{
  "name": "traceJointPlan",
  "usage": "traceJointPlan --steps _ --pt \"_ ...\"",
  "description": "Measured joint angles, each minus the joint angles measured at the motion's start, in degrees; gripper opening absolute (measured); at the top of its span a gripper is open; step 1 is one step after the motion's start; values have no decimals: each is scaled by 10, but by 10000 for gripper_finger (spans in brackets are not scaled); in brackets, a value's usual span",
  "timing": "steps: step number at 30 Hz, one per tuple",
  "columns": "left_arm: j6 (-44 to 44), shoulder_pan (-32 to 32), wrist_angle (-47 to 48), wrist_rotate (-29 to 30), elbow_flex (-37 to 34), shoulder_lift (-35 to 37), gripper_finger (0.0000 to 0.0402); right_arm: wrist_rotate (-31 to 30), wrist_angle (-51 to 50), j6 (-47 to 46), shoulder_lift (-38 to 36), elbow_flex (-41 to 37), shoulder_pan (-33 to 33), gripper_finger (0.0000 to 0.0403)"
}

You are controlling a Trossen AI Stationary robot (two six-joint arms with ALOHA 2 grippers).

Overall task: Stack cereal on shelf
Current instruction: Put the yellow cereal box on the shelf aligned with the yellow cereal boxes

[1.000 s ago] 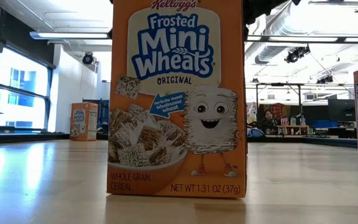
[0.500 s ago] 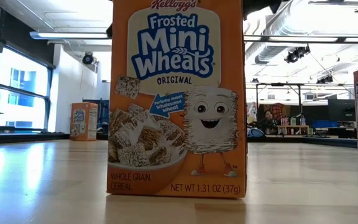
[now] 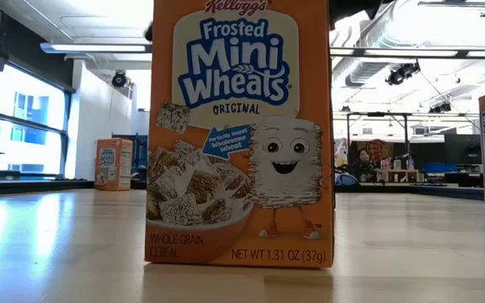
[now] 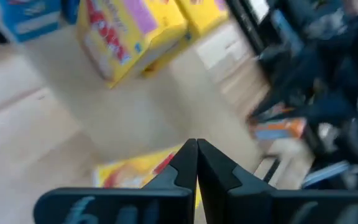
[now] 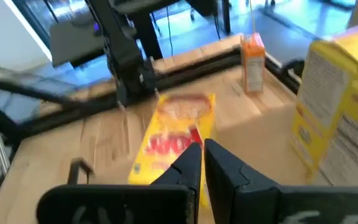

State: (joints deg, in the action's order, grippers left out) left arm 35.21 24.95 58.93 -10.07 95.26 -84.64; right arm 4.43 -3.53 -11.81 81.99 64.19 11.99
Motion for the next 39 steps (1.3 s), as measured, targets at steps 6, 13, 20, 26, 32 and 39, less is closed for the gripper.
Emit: traceJointPlan --steps 6,13,20,26,32,39 --pt "-91 -35 57 46 0 44 1 -5 -45 28 -35 0 0 13" --pt "-176 -66 144 31 1 20 28 36 -83 -17 -47 0 -4 28" --pt "-197 -56 109 82 -70 44 5 10 -95 -38 -23 0 -36 50" --pt "-162 -51 -6 65 -178 95 2 -1 -85 -54 18 0 -56 24" --pt "-129 -69 -69 62 -238 107 1 -2 -66 -62 34 -1 -57 8" --pt "-101 -87 -100 91 -285 108 0 -2 -57 -62 33 -1 -53 7"
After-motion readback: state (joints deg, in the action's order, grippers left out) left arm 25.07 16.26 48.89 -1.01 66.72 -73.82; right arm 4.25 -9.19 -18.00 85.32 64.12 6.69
